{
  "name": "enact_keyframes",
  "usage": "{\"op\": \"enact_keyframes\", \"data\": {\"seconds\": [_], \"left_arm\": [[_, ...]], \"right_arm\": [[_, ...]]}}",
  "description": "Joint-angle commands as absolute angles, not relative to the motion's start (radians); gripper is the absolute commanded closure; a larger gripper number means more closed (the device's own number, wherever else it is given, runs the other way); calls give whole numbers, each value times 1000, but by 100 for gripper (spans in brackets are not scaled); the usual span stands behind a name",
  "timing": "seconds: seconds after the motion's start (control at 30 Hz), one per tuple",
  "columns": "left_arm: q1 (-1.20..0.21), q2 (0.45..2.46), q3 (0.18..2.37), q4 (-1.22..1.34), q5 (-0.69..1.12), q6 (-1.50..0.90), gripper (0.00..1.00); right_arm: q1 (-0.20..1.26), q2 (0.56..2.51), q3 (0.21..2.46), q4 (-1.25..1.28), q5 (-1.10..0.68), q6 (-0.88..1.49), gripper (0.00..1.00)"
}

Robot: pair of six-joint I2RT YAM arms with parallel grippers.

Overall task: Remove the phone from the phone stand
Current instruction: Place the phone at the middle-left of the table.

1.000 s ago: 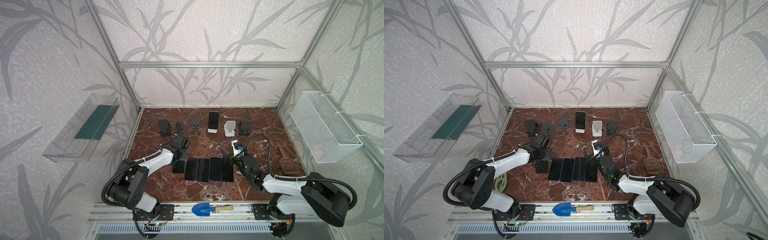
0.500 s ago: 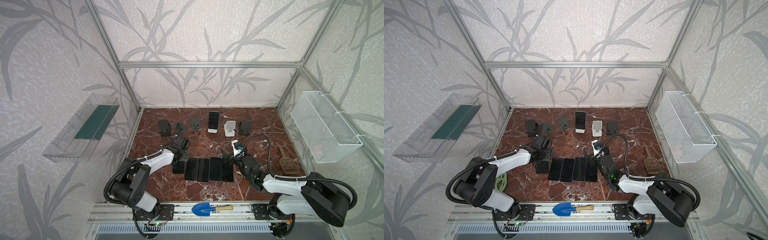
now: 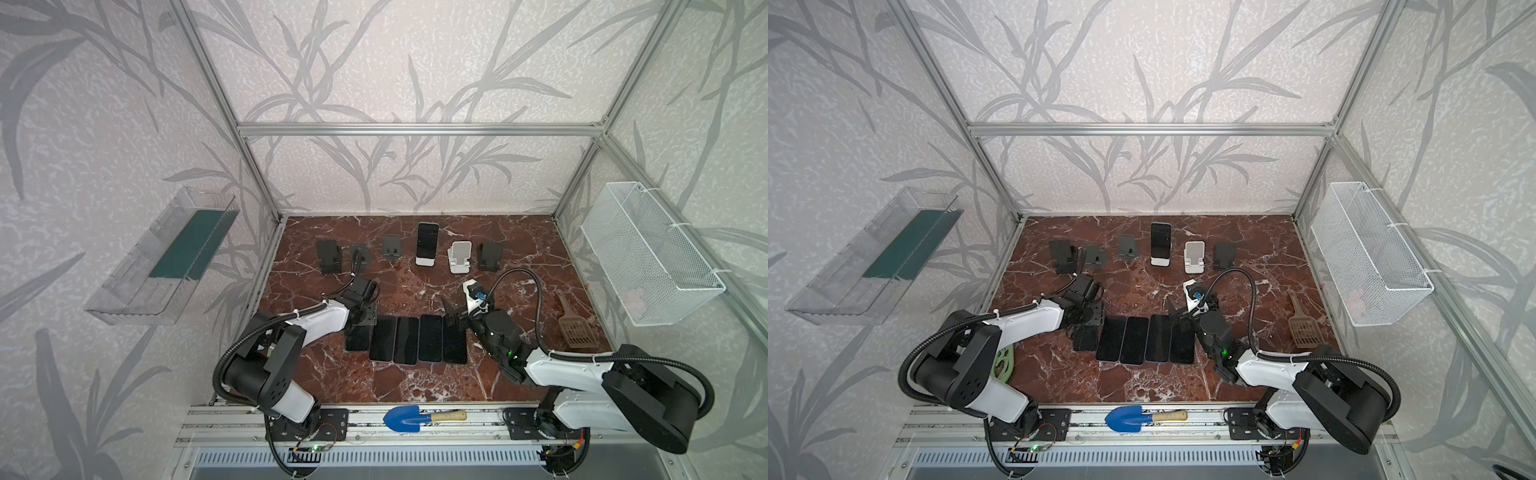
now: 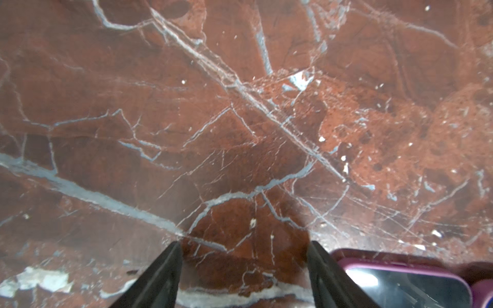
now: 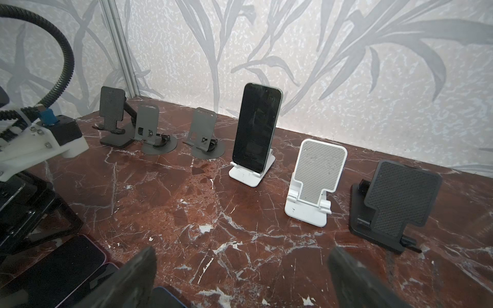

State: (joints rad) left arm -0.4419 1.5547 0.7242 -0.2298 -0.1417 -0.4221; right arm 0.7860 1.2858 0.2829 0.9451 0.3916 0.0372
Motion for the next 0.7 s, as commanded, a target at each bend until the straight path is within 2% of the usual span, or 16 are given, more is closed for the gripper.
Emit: {"op": "enact_keyframes", "data": {"seconds": [0.0, 0.3, 0.67], "left_arm": [[-437, 1592, 702, -196, -147, -445, 55], [-437, 1593, 704, -198, -146, -441, 52], [-437, 1605, 712, -203, -153, -446, 40]], "right_arm": [[782, 1272, 275, 977, 395, 48, 1], [782, 1271, 275, 976, 395, 46, 1], [782, 1273, 275, 977, 397, 46, 1]]}}
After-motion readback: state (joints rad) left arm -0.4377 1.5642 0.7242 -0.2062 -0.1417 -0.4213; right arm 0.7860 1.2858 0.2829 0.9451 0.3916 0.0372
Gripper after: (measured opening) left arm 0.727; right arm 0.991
